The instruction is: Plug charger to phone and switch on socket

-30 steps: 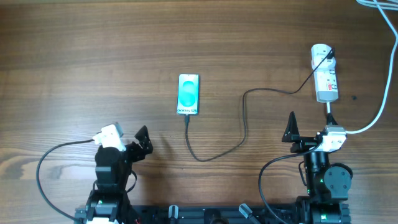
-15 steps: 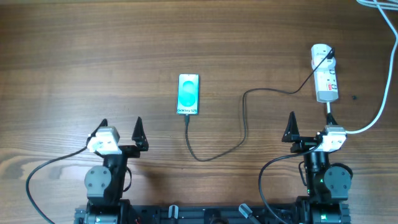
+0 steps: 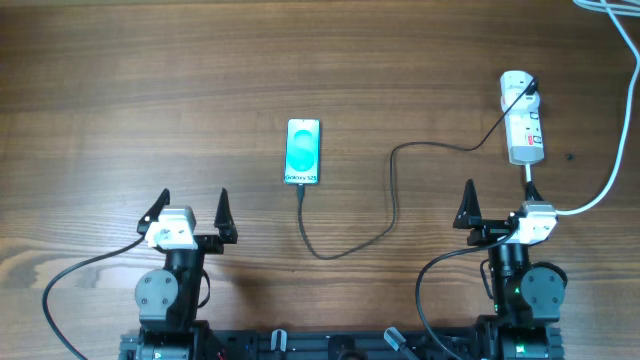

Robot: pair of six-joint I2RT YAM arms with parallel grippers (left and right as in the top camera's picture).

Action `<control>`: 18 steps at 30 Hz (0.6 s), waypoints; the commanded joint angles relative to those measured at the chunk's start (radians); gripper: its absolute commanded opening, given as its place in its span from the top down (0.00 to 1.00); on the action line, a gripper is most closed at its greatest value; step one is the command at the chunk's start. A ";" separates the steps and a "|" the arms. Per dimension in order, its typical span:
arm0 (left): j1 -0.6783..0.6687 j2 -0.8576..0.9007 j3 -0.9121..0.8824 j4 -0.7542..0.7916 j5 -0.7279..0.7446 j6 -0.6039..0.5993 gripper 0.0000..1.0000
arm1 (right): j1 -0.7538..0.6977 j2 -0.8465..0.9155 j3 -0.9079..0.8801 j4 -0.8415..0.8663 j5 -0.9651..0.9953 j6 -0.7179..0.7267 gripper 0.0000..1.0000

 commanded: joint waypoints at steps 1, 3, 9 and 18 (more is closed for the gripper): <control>-0.006 -0.012 -0.003 -0.005 0.023 0.022 0.00 | 0.006 -0.012 -0.001 0.006 -0.002 0.013 0.00; -0.006 -0.012 -0.003 -0.005 0.023 0.022 0.00 | 0.006 -0.012 -0.001 0.006 -0.002 0.013 0.00; -0.006 -0.012 -0.003 -0.005 0.023 0.022 0.00 | 0.006 -0.012 -0.001 0.006 -0.002 0.013 0.00; -0.006 -0.012 -0.003 -0.005 0.023 0.022 0.00 | 0.006 -0.012 -0.001 0.005 -0.002 0.013 0.00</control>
